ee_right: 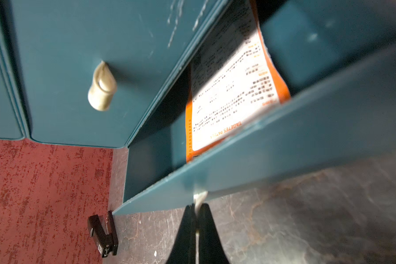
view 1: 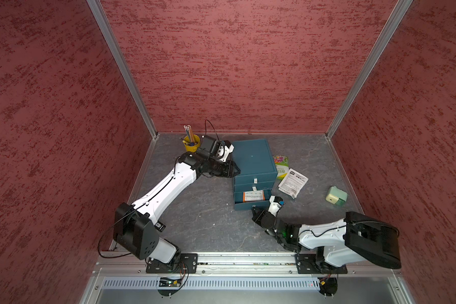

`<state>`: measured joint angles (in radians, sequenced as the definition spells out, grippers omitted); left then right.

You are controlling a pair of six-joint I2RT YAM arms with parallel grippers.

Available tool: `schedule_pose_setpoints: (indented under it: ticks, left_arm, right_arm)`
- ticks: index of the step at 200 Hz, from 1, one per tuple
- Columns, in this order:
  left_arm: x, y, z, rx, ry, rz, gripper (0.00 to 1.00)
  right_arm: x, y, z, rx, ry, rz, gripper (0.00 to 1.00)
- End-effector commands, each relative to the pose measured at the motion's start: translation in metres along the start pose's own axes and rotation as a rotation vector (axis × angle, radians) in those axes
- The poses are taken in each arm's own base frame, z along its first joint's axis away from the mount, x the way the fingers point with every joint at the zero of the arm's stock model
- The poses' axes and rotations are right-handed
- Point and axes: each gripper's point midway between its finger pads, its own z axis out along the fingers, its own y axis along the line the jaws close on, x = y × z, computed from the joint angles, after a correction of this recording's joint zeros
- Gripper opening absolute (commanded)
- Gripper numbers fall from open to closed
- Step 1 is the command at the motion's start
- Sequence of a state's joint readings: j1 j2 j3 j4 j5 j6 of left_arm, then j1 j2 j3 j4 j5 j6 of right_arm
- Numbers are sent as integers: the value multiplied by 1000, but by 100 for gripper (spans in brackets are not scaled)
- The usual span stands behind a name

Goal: Take the seed bags out of the drawer
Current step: Open the drawer in the storage box.

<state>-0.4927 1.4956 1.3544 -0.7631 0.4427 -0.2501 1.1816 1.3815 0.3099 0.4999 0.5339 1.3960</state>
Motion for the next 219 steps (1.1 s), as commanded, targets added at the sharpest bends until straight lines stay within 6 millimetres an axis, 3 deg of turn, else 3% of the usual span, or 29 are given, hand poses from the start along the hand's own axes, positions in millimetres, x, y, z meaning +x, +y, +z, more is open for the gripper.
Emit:
schedule_pose_setpoints:
  ticks: [1, 135, 219]
  left_arm:
    - [44, 43, 16, -152, 146, -75, 48]
    - [45, 45, 20, -166, 147, -81, 48]
    - [45, 46, 23, -172, 144, -84, 48]
  right_arm:
    - [3, -4, -11, 23, 5, 10, 0]
    - [20, -21, -44, 117, 116, -21, 0]
    - [29, -12, -54, 116, 155, -45, 0]
